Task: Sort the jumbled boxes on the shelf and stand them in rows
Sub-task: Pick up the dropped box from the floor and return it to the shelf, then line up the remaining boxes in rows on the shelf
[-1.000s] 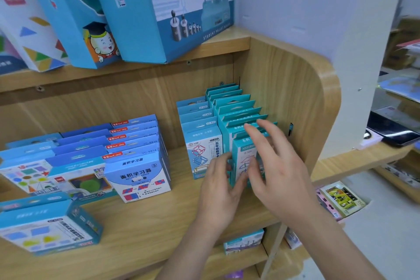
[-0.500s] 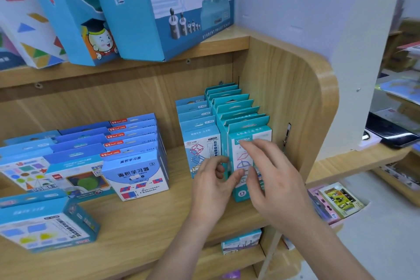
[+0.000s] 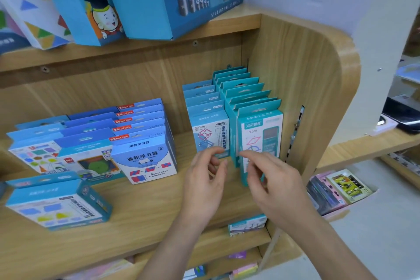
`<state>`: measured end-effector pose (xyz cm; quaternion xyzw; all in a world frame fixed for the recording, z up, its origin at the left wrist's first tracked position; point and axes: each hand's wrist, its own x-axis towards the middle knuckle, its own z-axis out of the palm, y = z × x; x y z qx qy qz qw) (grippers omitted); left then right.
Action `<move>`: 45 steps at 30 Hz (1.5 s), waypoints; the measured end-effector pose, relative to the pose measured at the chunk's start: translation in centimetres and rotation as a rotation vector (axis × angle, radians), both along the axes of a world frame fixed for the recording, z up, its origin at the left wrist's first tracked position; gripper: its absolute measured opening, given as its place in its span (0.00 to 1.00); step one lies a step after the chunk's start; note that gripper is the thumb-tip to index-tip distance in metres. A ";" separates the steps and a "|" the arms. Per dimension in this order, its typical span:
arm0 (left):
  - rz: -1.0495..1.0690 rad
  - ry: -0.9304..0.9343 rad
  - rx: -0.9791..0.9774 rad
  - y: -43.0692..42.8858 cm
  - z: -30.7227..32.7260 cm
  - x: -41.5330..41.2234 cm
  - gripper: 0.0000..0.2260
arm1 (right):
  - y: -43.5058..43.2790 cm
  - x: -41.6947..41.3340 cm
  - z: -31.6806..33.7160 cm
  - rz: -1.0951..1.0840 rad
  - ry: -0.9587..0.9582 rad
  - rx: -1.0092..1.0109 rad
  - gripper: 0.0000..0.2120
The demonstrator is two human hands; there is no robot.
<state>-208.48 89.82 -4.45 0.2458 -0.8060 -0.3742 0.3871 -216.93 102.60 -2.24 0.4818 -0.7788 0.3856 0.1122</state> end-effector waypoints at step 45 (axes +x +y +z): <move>0.131 0.051 0.799 -18.6 4.3 30.7 0.12 | -23.1 25.0 1.7 0.339 -1.132 -0.153 0.19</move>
